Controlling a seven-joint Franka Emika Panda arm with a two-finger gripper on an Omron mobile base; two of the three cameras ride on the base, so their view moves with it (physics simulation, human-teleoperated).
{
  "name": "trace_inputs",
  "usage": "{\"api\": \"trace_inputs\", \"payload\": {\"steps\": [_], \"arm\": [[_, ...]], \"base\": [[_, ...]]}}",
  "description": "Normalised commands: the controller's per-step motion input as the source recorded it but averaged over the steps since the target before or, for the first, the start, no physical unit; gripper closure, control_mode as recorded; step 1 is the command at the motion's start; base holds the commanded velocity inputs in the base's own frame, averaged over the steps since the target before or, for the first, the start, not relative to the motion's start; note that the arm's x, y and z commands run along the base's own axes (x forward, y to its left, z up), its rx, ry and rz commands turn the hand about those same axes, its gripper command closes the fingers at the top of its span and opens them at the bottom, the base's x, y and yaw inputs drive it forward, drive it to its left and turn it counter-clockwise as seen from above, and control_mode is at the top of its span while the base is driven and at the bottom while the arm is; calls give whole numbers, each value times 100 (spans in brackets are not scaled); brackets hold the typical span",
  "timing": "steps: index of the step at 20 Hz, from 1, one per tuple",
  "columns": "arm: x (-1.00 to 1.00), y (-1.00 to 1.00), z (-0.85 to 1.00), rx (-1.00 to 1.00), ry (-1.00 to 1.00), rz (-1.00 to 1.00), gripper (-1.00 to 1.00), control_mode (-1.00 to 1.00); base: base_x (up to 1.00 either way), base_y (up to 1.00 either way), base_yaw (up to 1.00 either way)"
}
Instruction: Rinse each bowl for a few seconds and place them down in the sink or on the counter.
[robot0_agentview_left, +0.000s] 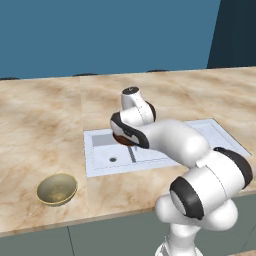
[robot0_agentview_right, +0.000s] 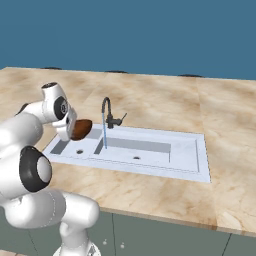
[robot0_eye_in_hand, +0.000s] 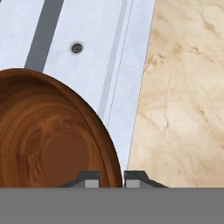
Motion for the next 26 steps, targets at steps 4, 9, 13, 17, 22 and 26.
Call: {"api": "trace_inputs", "payload": {"steps": [4,9,13,17,22,26], "arm": [[12,-28,-9,-4,0,-6,100,-100],[15,-19,-5,-3,0,-5,100,-100],[24,-5,-8,-2,0,-3,100,-100],[34,0,-11,-6,0,-2,100,-100],[36,0,-8,-6,0,-1,100,-100],[39,-2,-8,-5,0,0,100,-100]], "base": [[0,0,0],[0,0,0],[0,0,0],[0,0,0],[0,0,0],[0,0,0]]}}
